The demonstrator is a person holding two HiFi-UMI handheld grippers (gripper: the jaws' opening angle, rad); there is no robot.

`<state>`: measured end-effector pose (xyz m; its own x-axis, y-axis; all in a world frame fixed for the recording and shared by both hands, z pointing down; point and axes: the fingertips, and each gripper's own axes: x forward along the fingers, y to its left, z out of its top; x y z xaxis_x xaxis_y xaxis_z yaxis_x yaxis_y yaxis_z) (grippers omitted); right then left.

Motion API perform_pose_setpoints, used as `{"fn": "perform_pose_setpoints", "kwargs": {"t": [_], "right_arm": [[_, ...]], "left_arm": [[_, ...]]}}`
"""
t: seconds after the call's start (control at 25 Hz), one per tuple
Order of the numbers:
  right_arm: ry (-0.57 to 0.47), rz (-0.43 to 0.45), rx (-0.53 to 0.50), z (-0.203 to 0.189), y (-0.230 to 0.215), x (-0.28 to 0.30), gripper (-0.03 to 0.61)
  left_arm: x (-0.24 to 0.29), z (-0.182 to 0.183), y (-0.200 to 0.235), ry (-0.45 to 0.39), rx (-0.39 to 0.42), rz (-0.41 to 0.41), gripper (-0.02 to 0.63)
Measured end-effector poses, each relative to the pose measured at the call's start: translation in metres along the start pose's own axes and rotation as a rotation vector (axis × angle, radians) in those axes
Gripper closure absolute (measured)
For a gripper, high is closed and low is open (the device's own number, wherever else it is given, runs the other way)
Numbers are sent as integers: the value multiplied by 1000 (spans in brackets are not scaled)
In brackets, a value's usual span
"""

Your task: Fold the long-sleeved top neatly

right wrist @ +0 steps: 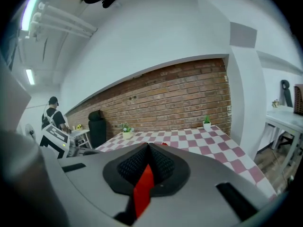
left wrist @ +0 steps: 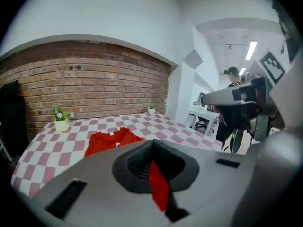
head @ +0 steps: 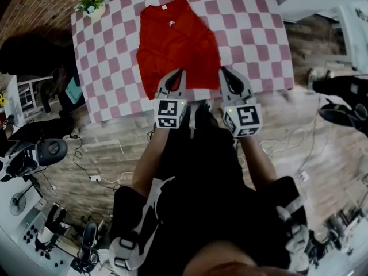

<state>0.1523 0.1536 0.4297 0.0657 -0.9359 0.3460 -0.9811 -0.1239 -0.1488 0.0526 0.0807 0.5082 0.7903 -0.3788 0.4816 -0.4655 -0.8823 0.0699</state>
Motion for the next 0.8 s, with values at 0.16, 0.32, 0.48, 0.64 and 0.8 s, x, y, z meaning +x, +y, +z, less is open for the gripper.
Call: {"fn": "perform_pose_setpoints", "kwargs": {"t": [0.16,0.32,0.48,0.64,0.8], "right_arm": [[-22,30,-44,21,30,21,571],[-29,21,-57,34,53,42,571],[-7,4,-50,37,75,61,571],[-1,7,-66,41,99,81,571],[10,2,-60,42,112,94,571]], "left_arm": [[-30,18,44,-36,-27,45,607],[-54,32,87,-61,-33,62,607],[-72,43,128,-84,-32,70,607],[-83,44,164,-101,-58,79,607],[-86,44,186,-110,-79,68,607]]}}
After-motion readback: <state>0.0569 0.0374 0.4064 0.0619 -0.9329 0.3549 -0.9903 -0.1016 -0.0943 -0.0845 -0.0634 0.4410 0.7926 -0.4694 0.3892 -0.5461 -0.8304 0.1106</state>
